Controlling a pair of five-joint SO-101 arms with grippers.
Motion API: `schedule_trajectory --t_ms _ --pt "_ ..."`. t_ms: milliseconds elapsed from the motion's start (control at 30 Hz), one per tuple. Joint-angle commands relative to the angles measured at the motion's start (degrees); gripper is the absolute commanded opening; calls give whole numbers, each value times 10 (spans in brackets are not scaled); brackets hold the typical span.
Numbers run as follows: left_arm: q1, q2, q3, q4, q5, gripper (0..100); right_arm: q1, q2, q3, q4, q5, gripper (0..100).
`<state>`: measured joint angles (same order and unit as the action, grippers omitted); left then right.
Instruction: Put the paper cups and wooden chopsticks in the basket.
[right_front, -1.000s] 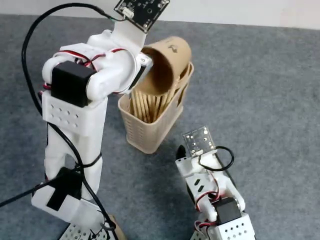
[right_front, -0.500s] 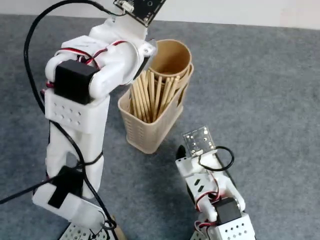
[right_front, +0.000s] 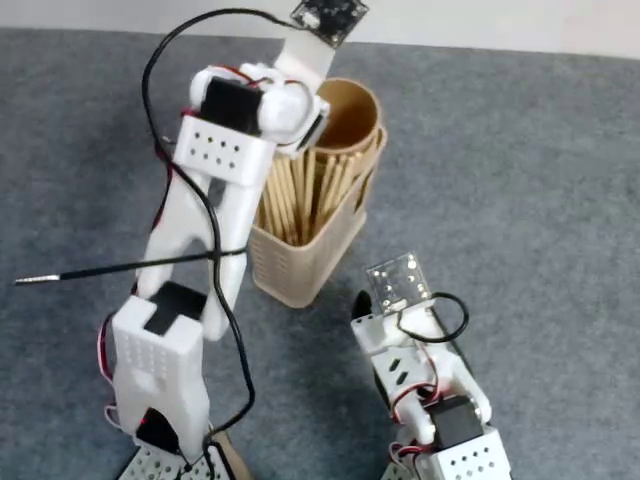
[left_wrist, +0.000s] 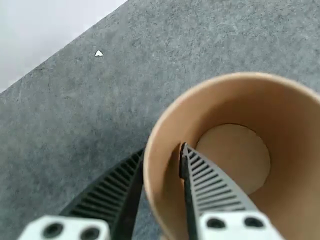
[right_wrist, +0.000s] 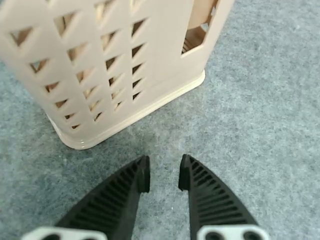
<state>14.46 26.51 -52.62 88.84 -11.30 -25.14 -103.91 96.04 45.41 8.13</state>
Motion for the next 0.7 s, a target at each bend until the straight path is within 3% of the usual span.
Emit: schedule_trajectory --t_ms 0,200,467,667 --pt "-2 44 3 6 4 133 7 -7 79 1 -4 109" --pt "23 51 -10 7 0 133 7 -7 79 1 -4 109" --pt "40 -14 -163 18 0 133 7 -7 79 1 -4 109" --pt "44 -23 -167 23 1 133 7 -7 79 1 -4 109"
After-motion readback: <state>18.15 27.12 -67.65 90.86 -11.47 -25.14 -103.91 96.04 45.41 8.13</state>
